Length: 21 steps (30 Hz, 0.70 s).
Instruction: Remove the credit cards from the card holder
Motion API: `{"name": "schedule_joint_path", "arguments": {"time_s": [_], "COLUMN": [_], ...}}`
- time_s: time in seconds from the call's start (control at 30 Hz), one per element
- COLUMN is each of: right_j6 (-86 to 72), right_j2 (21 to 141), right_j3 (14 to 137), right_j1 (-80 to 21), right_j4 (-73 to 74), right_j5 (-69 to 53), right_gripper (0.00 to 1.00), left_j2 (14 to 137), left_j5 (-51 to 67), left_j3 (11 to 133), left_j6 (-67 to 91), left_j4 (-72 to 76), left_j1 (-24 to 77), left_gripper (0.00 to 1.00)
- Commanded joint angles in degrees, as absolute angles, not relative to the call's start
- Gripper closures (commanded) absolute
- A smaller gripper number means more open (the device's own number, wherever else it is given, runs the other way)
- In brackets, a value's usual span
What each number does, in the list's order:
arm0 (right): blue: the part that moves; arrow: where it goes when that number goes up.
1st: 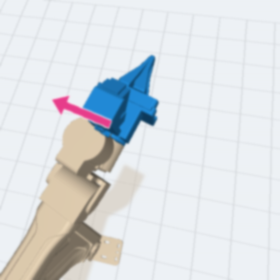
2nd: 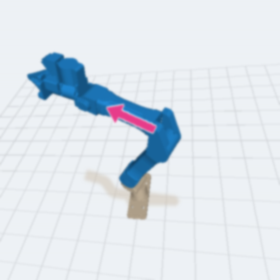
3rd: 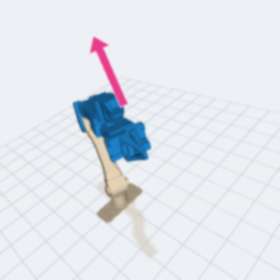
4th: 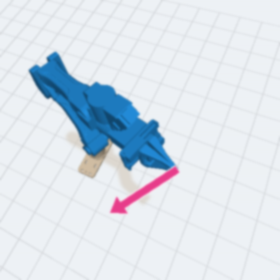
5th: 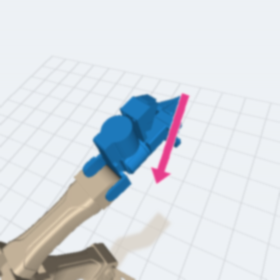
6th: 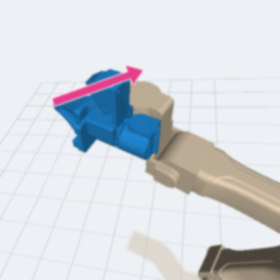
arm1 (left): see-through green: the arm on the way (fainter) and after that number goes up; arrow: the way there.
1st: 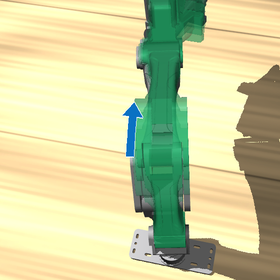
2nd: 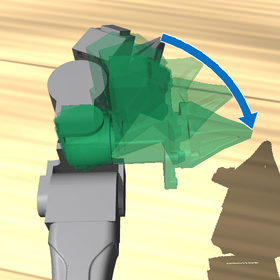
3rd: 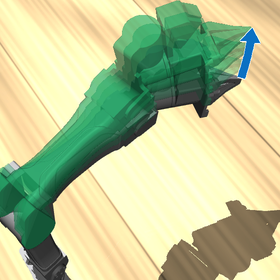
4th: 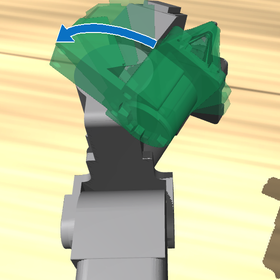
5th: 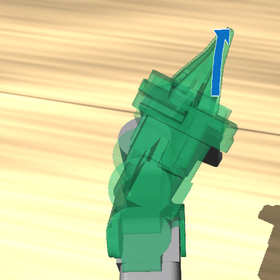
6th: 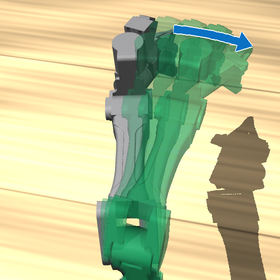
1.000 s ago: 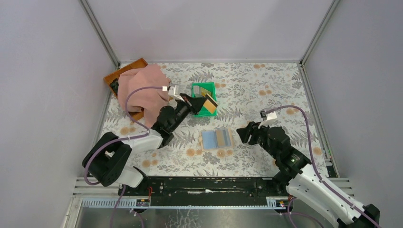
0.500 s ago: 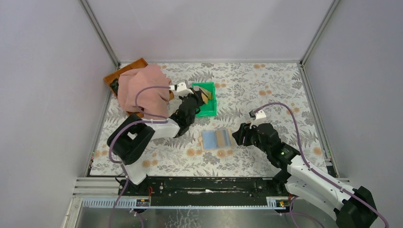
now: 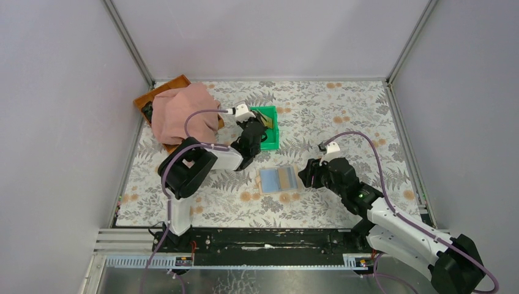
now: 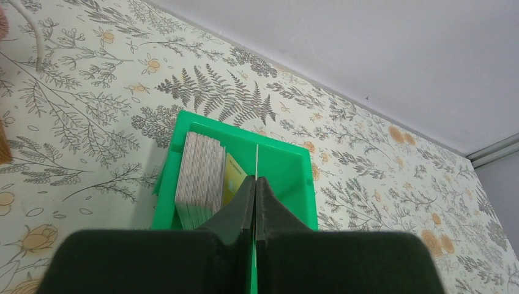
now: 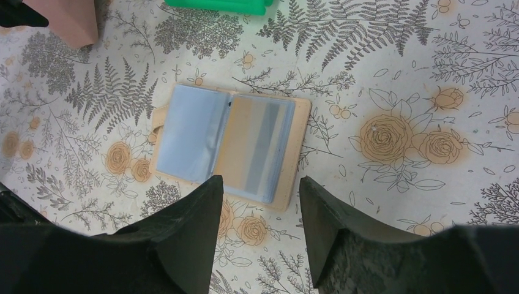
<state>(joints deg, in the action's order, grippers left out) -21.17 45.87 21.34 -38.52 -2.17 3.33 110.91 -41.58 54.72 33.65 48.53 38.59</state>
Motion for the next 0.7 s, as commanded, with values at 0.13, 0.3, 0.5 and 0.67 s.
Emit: {"name": "schedule_joint_path", "arguments": {"time_s": [0.13,0.3,0.5,0.67], "right_j6": [-20.3,-20.1,-20.2,-20.1], "right_j2": [46.8,47.3,47.7,48.1], "right_j3": [22.1,22.2,22.2,22.3], "right_j1": [-38.6,-38.6,-38.6,-38.6], "right_j4": [-5.4,-5.5,-5.7,-5.7], "right_j5": [2.1,1.7,1.2,1.1], "right_gripper": [0.43,0.44,0.43,0.43], "left_j2": [115.3,116.2,117.4,118.2], "left_j5": [-46.1,-45.5,-45.7,-45.1], "left_j3": [59.3,60.2,61.7,62.3], "left_j6": [31.9,34.1,33.5,33.8], "left_j4": [53.5,51.8,51.6,51.2], "left_j1": [38.0,36.4,35.9,35.6], "left_gripper": [1.00,1.00,1.00,1.00]}}
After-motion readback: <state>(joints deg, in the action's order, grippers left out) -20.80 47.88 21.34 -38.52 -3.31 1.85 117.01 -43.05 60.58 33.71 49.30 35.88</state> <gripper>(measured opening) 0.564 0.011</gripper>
